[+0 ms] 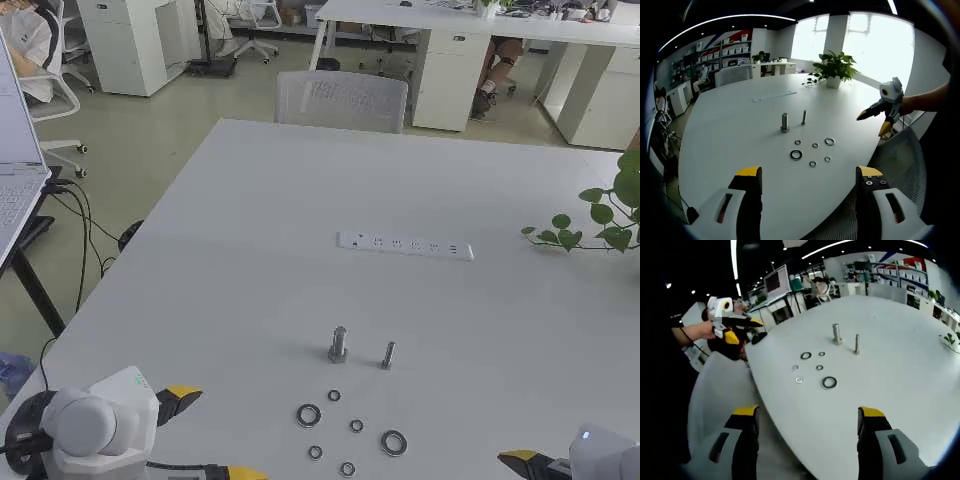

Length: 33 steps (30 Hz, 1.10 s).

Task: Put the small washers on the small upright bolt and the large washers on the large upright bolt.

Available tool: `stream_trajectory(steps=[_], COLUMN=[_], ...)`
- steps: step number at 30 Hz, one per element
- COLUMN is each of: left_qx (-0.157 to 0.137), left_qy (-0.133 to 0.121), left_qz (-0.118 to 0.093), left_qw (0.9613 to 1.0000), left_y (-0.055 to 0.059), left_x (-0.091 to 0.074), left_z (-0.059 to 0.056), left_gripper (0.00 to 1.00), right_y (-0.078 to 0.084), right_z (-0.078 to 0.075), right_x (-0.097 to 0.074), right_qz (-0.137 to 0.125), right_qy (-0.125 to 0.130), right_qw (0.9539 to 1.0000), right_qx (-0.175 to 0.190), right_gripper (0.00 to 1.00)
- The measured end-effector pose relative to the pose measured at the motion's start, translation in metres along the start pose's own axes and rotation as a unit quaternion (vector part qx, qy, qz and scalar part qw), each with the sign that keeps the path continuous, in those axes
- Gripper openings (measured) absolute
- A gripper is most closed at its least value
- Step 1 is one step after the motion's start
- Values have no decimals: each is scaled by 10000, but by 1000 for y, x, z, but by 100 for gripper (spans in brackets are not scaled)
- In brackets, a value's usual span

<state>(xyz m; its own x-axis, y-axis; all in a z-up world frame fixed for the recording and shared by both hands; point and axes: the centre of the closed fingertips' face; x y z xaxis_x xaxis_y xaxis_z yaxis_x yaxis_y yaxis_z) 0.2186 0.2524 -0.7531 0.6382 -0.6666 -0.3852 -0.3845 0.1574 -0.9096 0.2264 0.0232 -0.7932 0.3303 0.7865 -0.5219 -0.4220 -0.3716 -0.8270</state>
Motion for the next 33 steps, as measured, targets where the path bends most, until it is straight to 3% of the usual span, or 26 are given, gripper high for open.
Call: stream_trajectory(steps=[4, 6, 7, 10, 23, 33], left_qx=[16, 67, 105, 76, 128, 192], left_qy=[56, 38, 31, 42, 81, 78], left_qz=[-48, 46, 42, 45, 126, 226], left_qw=[10000, 10000, 9999, 10000, 9998, 9995], left_y=[-7, -5, -6, -6, -1, 3], left_x=[2, 3, 3, 3, 1, -3], left_z=[-1, 1, 2, 1, 1, 6], left_gripper=[98, 98, 98, 98, 97, 95], right_y=[-8, -9, -10, -17, -23, -32], right_z=[-5, -8, -14, -12, -11, -16], right_x=[3, 4, 4, 7, 22, 31], right_qz=[24, 90, 176, 69, 265, 220], right_qy=[-11, 32, 176, 106, 3, 4], right_qw=[10000, 9999, 9997, 9999, 9993, 9991], right_qx=[0, -42, -81, -12, -255, -365], right_gripper=[90, 91, 91, 90, 89, 88])
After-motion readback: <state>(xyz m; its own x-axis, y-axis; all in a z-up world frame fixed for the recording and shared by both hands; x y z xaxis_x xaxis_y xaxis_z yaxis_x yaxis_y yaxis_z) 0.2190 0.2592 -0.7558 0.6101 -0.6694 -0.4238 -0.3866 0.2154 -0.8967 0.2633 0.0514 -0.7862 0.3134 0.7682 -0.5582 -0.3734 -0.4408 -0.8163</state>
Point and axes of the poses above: the centre of the closed fingertips' face, and the gripper's own axes: x roughly forward along the fingers, z roughly to its left, y roughly out of its underside, and after that the axes turned 13 degrees about -z, right-handed
